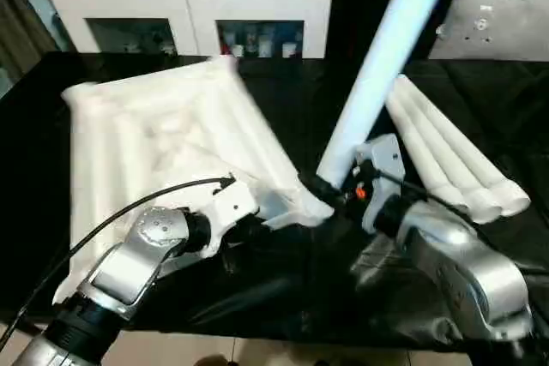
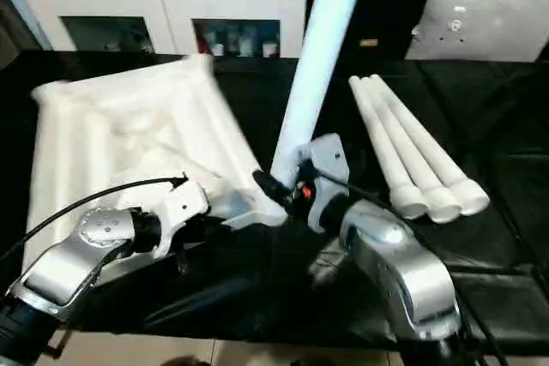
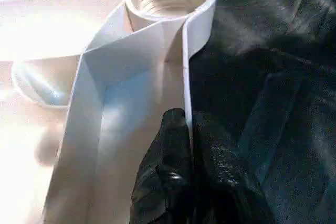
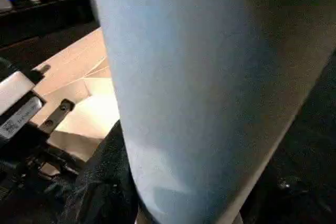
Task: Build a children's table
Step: Rotate table base, then insert table leg to table base
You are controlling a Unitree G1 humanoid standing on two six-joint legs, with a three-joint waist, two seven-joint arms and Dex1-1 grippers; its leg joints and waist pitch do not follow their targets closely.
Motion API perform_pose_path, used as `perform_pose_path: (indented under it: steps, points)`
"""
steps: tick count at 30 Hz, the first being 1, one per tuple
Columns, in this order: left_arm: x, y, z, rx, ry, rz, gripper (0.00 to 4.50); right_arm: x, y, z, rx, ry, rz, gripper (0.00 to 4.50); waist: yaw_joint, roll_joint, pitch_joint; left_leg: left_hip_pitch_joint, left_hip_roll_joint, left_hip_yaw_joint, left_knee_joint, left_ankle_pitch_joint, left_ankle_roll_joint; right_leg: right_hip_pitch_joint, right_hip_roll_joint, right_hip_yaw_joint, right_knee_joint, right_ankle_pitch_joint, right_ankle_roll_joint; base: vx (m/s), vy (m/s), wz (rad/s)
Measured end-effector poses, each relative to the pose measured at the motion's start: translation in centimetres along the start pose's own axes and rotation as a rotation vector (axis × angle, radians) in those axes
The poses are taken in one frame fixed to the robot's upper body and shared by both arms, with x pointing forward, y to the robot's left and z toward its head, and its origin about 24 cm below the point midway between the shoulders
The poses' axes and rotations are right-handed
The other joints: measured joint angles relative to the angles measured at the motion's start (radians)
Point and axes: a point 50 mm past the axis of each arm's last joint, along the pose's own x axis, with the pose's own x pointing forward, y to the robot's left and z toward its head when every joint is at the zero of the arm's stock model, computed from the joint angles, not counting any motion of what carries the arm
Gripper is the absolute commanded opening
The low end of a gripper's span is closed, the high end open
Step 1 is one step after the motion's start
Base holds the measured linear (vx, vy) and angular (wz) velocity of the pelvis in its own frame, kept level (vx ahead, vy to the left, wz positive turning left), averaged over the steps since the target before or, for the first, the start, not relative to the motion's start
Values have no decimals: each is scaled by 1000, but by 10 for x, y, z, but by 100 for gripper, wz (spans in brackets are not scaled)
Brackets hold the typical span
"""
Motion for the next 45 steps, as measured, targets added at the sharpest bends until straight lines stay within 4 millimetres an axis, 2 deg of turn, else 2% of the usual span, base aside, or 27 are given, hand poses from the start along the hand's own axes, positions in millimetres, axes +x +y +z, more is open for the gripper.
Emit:
perform_pose_path:
  steps: [4,8,9,11,13,16,19,28,29,31,33,39,45]
  points:
    - [-2,-1,-1,83,-8,-47,0,5,-7,-3,-15,0,-4,193,27,-3,1,1,0,0,0,0,0,0,-1,0,-1,0,0,0,0,0]
    - [-5,-2,-3,114,-12,-91,0,10,-9,-3,-25,3,22,193,42,-3,0,1,0,2,0,0,0,0,-2,0,0,0,0,0,0,0]
    - [-4,-2,-3,111,-12,-95,0,11,-9,-4,-14,4,32,193,44,-3,0,1,0,2,0,0,0,0,-3,0,0,0,0,0,0,0]
    - [-4,-1,-3,104,-14,-99,56,12,-9,-6,8,-3,49,193,45,-4,0,1,0,3,0,1,1,0,-3,0,0,0,0,0,0,0]
    - [-4,2,-2,90,-23,-97,60,13,-11,-6,21,-17,56,193,45,-4,1,1,0,3,0,1,1,0,-3,0,1,0,0,0,0,0]
    - [-3,3,1,71,-60,-85,97,13,-11,-5,15,-45,53,193,44,-5,1,1,0,4,0,1,1,0,-3,0,2,0,0,0,0,0]
    - [-2,4,3,60,-69,-67,104,11,-11,-7,14,-61,40,193,44,-7,0,1,0,4,0,1,1,0,-3,0,2,0,0,0,0,0]
    - [2,4,0,42,-31,-63,104,8,-10,-13,20,-102,8,193,44,-9,1,1,0,4,0,1,1,0,-4,0,2,0,0,0,0,0]
    - [2,4,0,42,-27,-62,86,8,-10,-13,16,-95,10,193,43,-8,1,1,0,4,0,1,1,0,-4,0,2,0,0,0,0,0]
    - [2,5,-1,47,-18,-58,86,8,-9,-15,24,-73,24,193,41,-8,0,2,0,4,0,1,1,1,-4,0,2,0,0,0,0,0]
    - [2,6,-2,49,-14,-54,60,8,-6,-17,36,-59,55,193,40,-8,0,2,0,4,-1,1,1,1,-4,0,2,0,0,0,0,0]
    - [2,7,-2,47,-10,-62,19,7,-4,-20,24,-22,116,193,38,-8,0,2,0,4,-2,1,1,1,-4,-1,2,0,0,0,0,0]
    - [1,8,-2,55,-6,-85,1,12,-9,-24,-8,29,124,193,34,-8,0,2,0,4,-2,1,1,1,-4,-1,2,0,0,0,0,0]
